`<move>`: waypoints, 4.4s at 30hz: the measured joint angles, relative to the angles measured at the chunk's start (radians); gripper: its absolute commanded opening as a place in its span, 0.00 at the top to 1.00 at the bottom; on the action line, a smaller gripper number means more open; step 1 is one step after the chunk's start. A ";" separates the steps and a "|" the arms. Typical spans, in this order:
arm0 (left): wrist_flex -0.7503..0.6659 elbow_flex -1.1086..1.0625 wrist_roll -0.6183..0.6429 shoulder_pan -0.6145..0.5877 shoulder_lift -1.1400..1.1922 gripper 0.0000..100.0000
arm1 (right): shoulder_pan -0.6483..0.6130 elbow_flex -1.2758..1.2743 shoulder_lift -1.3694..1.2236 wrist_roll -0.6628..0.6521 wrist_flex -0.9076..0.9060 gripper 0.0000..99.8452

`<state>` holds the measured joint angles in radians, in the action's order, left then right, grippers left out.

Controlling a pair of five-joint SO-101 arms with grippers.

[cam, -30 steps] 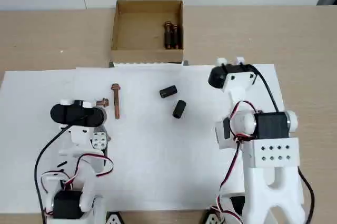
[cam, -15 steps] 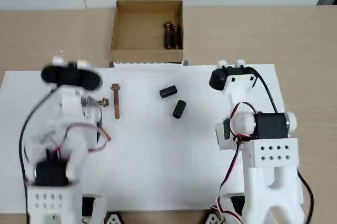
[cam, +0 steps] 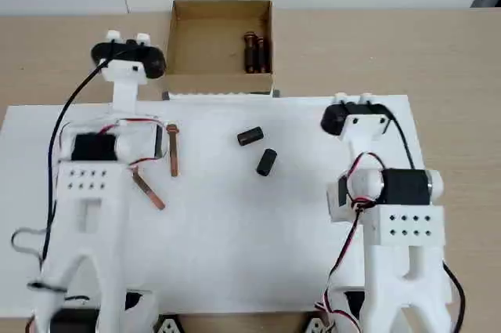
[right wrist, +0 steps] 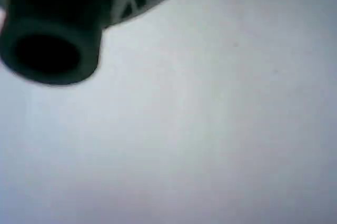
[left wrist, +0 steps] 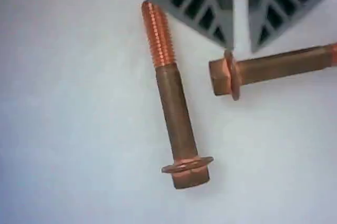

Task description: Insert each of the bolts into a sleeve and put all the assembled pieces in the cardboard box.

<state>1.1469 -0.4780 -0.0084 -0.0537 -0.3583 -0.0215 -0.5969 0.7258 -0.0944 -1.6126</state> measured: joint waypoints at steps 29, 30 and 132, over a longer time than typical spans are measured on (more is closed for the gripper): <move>0.577 1.088 0.002 0.069 0.980 0.94 | 0.015 -0.046 0.000 0.003 0.061 1.00; 0.577 1.099 0.000 0.069 0.987 0.94 | 0.015 -0.046 0.000 0.003 0.061 1.00; 0.097 -0.054 0.021 0.199 -0.540 1.00 | 0.014 -0.433 1.022 -0.017 0.278 1.00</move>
<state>1.2436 -0.5317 0.0130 0.1458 -0.8984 -0.0077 -1.0296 1.7476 -0.1112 -1.3349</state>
